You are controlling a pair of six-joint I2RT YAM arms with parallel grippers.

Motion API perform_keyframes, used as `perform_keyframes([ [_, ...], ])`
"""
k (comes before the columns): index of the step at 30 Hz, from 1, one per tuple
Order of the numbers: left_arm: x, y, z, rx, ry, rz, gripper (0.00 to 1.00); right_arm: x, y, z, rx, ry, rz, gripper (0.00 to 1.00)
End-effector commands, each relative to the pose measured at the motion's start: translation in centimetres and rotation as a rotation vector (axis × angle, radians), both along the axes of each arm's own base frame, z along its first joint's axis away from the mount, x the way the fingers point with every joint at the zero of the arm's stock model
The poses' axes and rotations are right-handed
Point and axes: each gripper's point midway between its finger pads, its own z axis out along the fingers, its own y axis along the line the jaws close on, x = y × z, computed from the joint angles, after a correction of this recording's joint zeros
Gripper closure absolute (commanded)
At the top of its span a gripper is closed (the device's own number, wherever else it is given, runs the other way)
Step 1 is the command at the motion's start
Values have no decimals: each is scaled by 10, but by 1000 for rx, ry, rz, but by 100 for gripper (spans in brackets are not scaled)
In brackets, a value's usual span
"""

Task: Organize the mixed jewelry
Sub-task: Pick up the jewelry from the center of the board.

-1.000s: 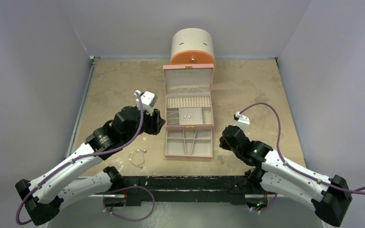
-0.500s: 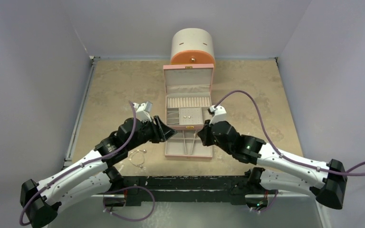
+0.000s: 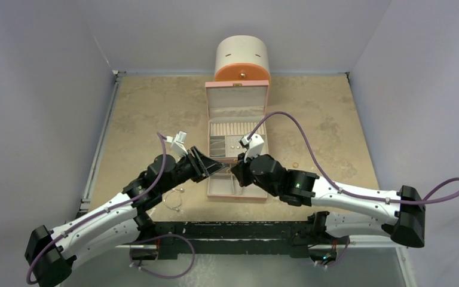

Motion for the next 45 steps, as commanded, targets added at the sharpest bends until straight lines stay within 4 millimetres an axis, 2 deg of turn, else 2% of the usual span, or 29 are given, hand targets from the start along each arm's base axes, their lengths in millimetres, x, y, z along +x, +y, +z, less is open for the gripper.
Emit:
perform_keyframes([
  [1,1,-7,21,-85,-28,-16,63,6,12,40,99,-74,-1,100],
  [4,1,-7,18,-83,-22,-15,64,5,15,48,132,-85,6,100],
  [20,-3,-13,13,-89,-9,-54,70,3,23,54,165,-85,13,100],
  [23,-4,-13,14,-95,-13,-56,75,3,24,54,162,-84,13,100],
  [29,-6,-15,16,-115,-17,-69,100,1,24,54,165,-81,17,100],
  [35,-7,-14,19,-126,-28,-72,100,-4,21,55,192,-67,22,100],
  [37,-8,-13,20,-122,-39,-73,100,-6,16,58,215,-66,19,88],
  [39,-8,-11,23,-113,-63,-74,100,-11,11,56,229,-48,21,81],
  [45,-17,-12,37,-109,-167,-139,100,-32,-2,63,229,-38,122,66],
])
